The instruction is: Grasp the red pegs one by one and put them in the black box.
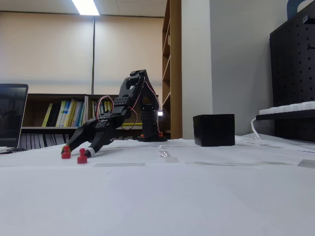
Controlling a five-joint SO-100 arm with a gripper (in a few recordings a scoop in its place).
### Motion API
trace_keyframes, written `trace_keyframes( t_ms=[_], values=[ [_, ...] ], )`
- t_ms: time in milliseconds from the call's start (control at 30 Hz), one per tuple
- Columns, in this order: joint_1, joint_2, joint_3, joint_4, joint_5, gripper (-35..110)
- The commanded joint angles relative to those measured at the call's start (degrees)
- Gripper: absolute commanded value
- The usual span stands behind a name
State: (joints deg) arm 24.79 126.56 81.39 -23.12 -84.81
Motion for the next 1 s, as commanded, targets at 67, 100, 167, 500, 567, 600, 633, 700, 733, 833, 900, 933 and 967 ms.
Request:
trace_keyframes(
  t_ms=[67, 100, 167, 500, 567, 600, 633, 700, 733, 833, 900, 933, 967],
  values=[
    [0.2, 3.2, 4.6, -2.5, -0.9, 23],
    [0.3, 3.8, 5.0, -2.8, -0.8, 23],
    [0.3, 4.5, 5.7, -3.0, -0.8, 23],
    [-0.3, 5.3, 6.9, -2.7, -1.1, 23],
    [-0.3, 5.3, 6.9, -2.7, -1.1, 21],
    [-0.4, 5.3, 6.9, -2.7, -1.1, 21],
    [-0.4, 5.3, 6.9, -2.7, -1.1, 21],
    [-0.4, 5.3, 6.9, -2.7, -1.4, 14],
    [-0.4, 5.3, 6.9, -2.7, -1.5, 10],
    [-0.4, 5.3, 6.9, -2.7, -1.5, 4],
    [-0.4, 5.3, 6.9, -2.7, -1.5, 2],
    [-0.4, 5.3, 6.9, -2.7, -1.4, 1],
    [-0.4, 5.3, 6.9, -2.7, -1.4, 0]
  ],
)
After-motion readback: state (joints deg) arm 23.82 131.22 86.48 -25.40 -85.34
